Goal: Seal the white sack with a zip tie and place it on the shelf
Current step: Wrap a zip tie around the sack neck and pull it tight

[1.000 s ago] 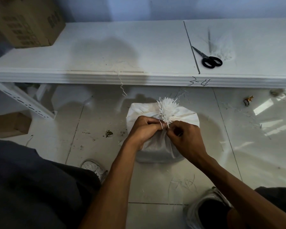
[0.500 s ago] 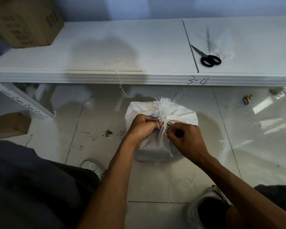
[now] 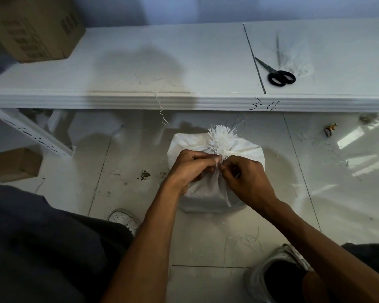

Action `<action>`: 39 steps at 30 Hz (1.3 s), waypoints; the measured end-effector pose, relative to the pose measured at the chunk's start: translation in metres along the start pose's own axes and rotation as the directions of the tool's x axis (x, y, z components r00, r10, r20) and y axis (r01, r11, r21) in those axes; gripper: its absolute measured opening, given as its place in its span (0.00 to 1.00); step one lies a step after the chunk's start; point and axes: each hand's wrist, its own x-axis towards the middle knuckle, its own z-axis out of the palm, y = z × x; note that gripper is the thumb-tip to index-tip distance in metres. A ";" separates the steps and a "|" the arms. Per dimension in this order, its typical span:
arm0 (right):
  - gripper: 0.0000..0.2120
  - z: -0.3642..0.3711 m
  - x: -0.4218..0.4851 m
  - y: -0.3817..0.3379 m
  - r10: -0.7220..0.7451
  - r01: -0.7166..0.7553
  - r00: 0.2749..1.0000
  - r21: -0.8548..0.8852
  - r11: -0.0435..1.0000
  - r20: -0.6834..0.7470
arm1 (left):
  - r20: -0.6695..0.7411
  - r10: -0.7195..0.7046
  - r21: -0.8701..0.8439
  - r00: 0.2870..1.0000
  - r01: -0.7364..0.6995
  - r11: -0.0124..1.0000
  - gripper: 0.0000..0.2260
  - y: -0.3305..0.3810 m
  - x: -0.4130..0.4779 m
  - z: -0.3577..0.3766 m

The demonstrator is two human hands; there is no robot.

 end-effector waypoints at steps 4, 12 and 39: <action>0.08 -0.001 0.000 0.002 -0.022 0.022 1.000 0.008 1.000 0.002 | -0.002 0.017 0.019 1.000 -0.017 1.000 0.04 0.003 0.001 0.000; 0.11 0.003 0.001 0.004 -0.048 0.048 0.998 0.004 0.999 0.046 | -0.092 -0.011 0.078 0.996 0.019 0.997 0.04 0.001 0.007 0.002; 0.09 0.000 -0.019 0.006 -0.105 0.106 0.990 0.001 0.994 0.097 | -0.172 -0.045 0.056 0.984 0.056 0.997 0.06 0.003 0.015 -0.006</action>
